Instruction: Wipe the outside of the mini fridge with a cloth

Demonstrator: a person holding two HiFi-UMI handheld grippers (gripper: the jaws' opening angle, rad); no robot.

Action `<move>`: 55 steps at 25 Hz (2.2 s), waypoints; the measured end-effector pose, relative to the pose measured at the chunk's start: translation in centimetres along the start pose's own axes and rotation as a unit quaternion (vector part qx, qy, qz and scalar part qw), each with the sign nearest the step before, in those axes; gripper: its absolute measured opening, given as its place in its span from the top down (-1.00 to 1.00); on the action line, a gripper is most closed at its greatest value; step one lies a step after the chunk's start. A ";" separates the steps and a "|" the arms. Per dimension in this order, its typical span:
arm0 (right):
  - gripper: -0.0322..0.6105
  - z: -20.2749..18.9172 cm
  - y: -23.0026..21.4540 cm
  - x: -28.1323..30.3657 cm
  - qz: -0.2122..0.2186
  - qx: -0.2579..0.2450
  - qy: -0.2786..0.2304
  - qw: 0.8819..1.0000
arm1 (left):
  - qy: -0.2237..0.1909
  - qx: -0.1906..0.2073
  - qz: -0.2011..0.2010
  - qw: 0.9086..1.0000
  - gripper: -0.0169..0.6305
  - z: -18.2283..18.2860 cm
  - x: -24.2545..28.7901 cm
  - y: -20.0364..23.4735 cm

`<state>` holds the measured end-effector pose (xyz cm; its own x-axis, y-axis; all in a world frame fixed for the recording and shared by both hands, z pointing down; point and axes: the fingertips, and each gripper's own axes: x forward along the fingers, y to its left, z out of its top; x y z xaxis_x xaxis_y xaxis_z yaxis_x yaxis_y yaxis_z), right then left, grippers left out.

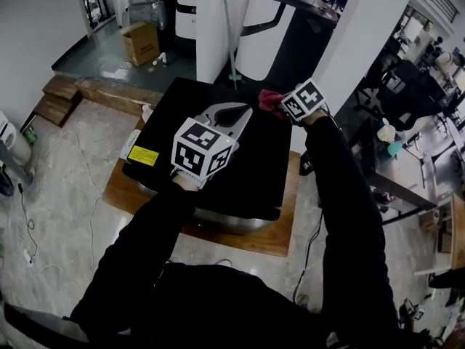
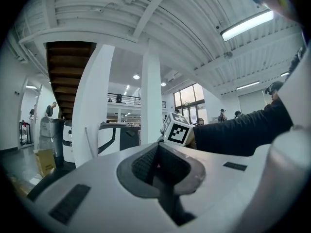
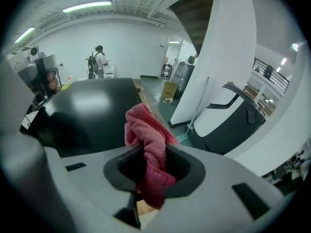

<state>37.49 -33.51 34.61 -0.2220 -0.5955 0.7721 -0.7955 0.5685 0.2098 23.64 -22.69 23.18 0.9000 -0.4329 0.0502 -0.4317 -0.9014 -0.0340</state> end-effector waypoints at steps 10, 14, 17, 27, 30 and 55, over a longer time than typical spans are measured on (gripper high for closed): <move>0.65 -0.5 2.3 -0.1 0.016 -0.056 0.062 0.996 | 0.023 0.008 -0.018 1.000 0.93 -1.5 -0.1 -1.7; 0.65 -0.9 4.7 -1.0 0.024 -0.065 0.081 0.994 | 0.027 0.014 -0.034 0.999 0.93 -1.5 -1.0 -2.3; 0.65 -1.2 6.6 -1.9 0.024 -0.078 0.093 0.992 | 0.030 0.012 -0.046 0.998 0.93 -1.3 -1.8 -2.7; 0.66 -2.4 14.3 -4.6 0.006 -0.113 0.121 0.986 | 0.030 0.015 -0.087 0.996 0.93 -2.1 -7.3 -4.4; 0.66 -2.8 17.0 -5.5 0.007 -0.109 0.127 0.986 | 0.026 0.015 -0.100 0.995 0.93 -2.1 -9.0 -4.8; 0.62 3.6 32.5 -16.7 -0.096 -0.089 -0.028 0.991 | -0.029 0.029 -0.162 0.986 0.93 0.5 -22.9 -3.8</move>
<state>13.36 -7.13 26.37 -0.1115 -0.7303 0.6740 -0.7146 0.5302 0.4563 4.70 -9.38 21.68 0.9927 -0.1198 0.0117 -0.1184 -0.9895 -0.0834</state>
